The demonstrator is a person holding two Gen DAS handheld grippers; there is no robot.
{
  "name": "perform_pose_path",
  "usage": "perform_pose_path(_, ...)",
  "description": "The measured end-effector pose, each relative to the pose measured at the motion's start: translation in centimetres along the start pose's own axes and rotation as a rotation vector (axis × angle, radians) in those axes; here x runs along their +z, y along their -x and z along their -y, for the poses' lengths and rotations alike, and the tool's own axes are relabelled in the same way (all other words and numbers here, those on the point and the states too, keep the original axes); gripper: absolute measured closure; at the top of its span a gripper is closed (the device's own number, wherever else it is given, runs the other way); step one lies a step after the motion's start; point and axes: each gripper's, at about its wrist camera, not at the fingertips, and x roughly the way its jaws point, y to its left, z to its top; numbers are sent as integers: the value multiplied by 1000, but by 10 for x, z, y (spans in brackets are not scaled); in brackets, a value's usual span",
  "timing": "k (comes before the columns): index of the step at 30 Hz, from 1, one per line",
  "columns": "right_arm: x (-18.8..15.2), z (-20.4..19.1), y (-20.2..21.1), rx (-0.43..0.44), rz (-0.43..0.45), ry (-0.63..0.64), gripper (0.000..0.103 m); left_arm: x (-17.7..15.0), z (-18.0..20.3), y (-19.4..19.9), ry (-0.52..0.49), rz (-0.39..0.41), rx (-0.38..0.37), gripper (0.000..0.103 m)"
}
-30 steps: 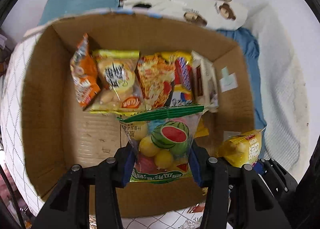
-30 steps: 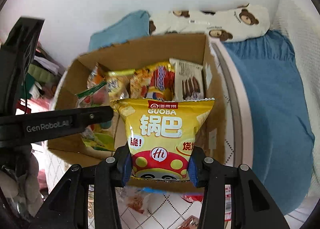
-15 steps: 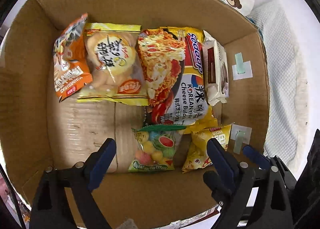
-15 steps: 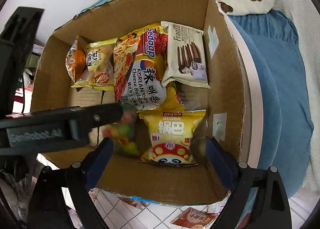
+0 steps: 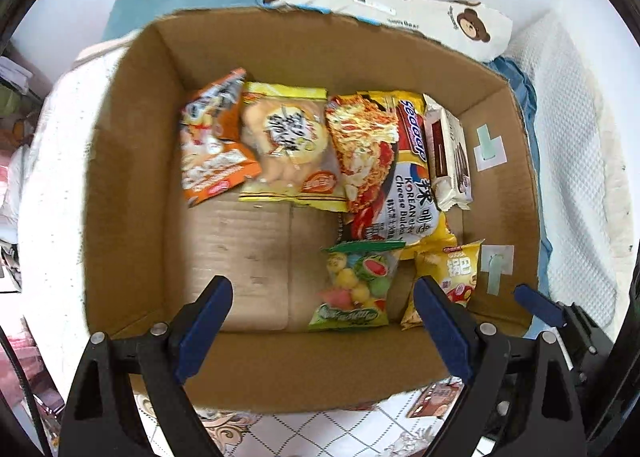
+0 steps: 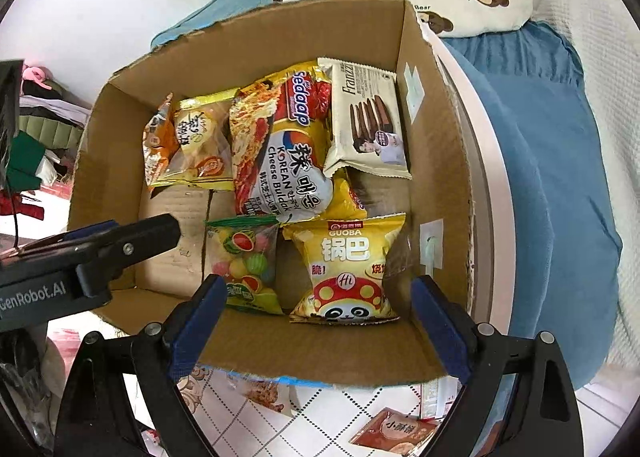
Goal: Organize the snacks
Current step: 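Carry both bags into the box and open both tools, then move both tools back toward the remaining snacks on the bed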
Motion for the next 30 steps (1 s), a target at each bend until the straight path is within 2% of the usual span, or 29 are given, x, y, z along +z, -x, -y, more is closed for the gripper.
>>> perform_pose_path(10, -23, -14, 32, -21, 95, 46, 8, -37, -10, 39, -31, 154, 62, 10)
perform_pose_path(20, -53, -27, 72, -23, 203, 81, 8, -71, -12, 82, -35, 301, 88, 10)
perform_pose_path(30, -83, -38, 126, -9, 346, 90, 8, -102, -12, 127, -33, 449, 96, 10)
